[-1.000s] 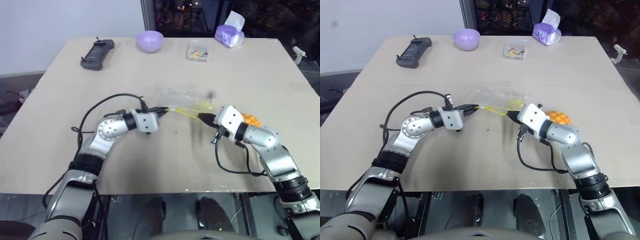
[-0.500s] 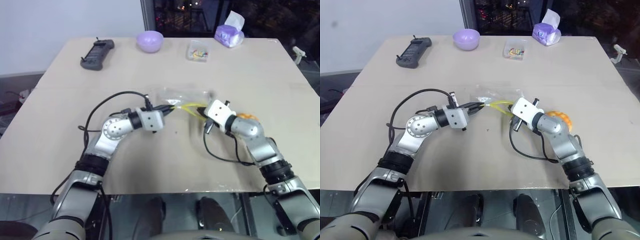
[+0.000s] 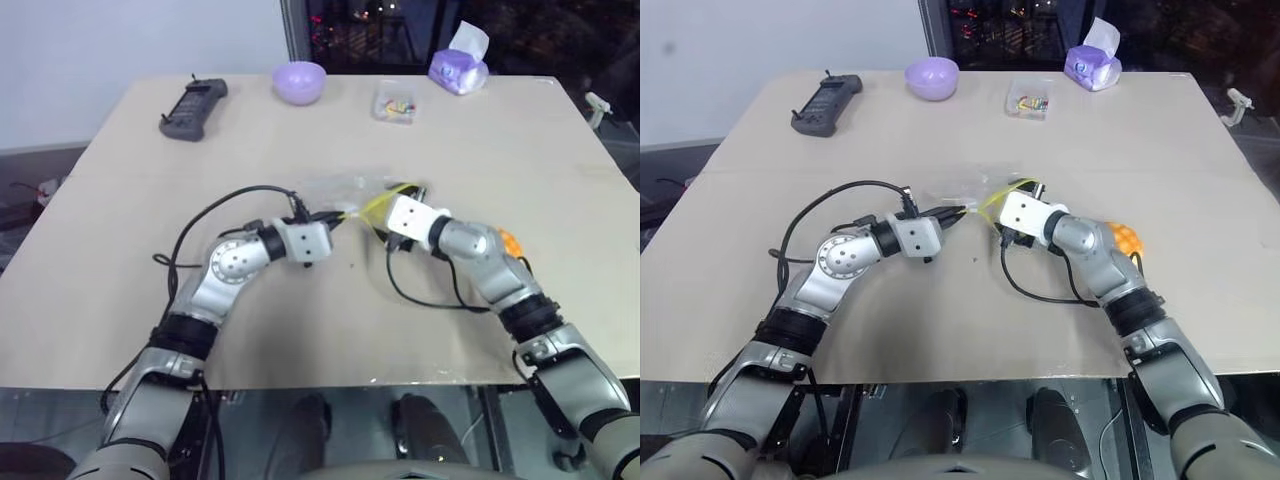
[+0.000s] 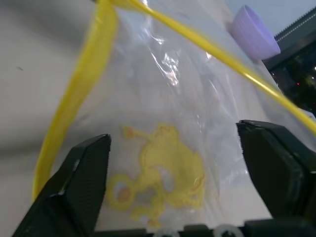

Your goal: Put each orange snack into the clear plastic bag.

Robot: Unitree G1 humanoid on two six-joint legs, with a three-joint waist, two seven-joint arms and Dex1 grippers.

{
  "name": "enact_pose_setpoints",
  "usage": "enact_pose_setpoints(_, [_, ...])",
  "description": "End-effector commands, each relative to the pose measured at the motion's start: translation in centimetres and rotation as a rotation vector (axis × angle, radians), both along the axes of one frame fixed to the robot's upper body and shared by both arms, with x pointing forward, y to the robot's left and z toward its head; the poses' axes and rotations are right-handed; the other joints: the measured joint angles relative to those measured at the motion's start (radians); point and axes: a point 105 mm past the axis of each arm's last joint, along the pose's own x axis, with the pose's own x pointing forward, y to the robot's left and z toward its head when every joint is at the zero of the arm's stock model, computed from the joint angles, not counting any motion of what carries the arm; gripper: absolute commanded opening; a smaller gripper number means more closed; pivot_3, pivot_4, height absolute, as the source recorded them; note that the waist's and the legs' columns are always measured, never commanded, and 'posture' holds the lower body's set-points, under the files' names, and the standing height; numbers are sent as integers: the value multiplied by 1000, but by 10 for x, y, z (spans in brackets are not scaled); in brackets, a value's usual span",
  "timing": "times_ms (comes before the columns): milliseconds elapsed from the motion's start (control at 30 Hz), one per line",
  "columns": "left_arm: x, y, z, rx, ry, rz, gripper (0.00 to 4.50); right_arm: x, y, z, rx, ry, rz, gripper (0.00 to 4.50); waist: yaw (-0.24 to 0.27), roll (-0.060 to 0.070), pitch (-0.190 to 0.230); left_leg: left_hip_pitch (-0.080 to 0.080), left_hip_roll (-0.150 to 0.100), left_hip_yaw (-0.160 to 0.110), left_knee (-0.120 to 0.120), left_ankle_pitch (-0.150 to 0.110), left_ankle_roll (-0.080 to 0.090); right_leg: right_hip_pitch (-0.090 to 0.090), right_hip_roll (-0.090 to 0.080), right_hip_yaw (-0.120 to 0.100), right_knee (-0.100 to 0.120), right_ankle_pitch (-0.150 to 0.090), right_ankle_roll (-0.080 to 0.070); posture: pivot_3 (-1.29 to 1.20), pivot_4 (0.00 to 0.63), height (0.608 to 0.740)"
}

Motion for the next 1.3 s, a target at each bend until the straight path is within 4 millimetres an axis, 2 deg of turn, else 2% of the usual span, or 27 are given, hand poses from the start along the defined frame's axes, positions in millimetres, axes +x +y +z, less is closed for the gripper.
enact_pose_setpoints(33, [-1, 1, 11, -17, -47, 29, 0, 3, 4, 20, 14, -80, 12, 4453, -1, 0, 0, 0, 0, 0, 0, 0, 0, 0, 0, 0, 0, 0, 0, 0, 150, 740])
enact_pose_setpoints(233, [6, 8, 13, -30, -66, 131, 0, -6, 13, 29, 25, -102, 93, 4453, -1, 0, 0, 0, 0, 0, 0, 0, 0, 0, 0, 0, 0, 0, 0, 0, 150, 740])
enact_pose_setpoints(400, [14, 15, 16, -33, -79, 198, 0, -15, 6, 41, 47, -113, 115, 4453, 0, 0, 0, 0, 0, 0, 0, 0, 0, 0, 0, 0, 0, 0, 0, 0, 150, 740])
enact_pose_setpoints(533, [14, 14, 15, -32, -75, 196, 0, -28, -8, 53, 156, -82, 108, 4453, 2, 0, 0, 0, 0, 0, 0, 0, 0, 0, 0, 0, 0, 0, 0, 0, 150, 740])
enact_pose_setpoints(600, [14, 13, 15, -33, -73, 195, 0, -35, -24, 58, 268, -29, 74, 4453, 5, 0, 0, 0, 0, 0, 0, 0, 0, 0, 0, 0, 0, 0, 0, 0, 150, 740])
enact_pose_setpoints(667, [15, 13, 16, -36, -74, 198, 0, -40, -48, 59, 360, 4, -1, 4453, 9, 0, 0, -1, 0, -1, 0, 0, 0, 0, 0, -1, 0, 0, 0, 0, 150, 740])
enact_pose_setpoints(767, [16, 14, 16, -41, -75, 211, 0, -48, -86, 51, 407, 49, -113, 4453, 11, 0, 0, -1, -1, -1, 0, 0, 0, 0, -1, -1, 0, 0, 0, 0, 150, 740])
enact_pose_setpoints(867, [17, 14, 15, -44, -72, 217, 0, -59, -113, 46, 462, 98, -181, 4453, 10, 0, 0, -1, -1, -1, 0, 0, 0, 0, -1, -1, 0, 0, 0, 0, 150, 740])
enact_pose_setpoints(1000, [18, 15, 15, -45, -70, 220, 0, -67, -137, 39, 521, 138, -263, 4453, -1, 0, 0, 0, 0, 0, 0, 0, 0, 0, 0, 0, 1, 0, 0, 0, 150, 740])
enact_pose_setpoints(1067, [18, 14, 15, -45, -68, 218, 0, -75, -151, 26, 560, 193, -319, 4453, 3, 0, 0, 0, 0, 0, 0, 0, 0, 1, 0, 0, 1, 0, 0, 0, 150, 740])
enact_pose_setpoints(1300, [18, 13, 13, -39, -60, 207, 0, -94, -174, -9, 689, 315, -456, 4453, 5, 0, 0, 0, -1, 0, 0, 0, 0, 1, -1, 0, 0, 0, 0, 0, 150, 740])
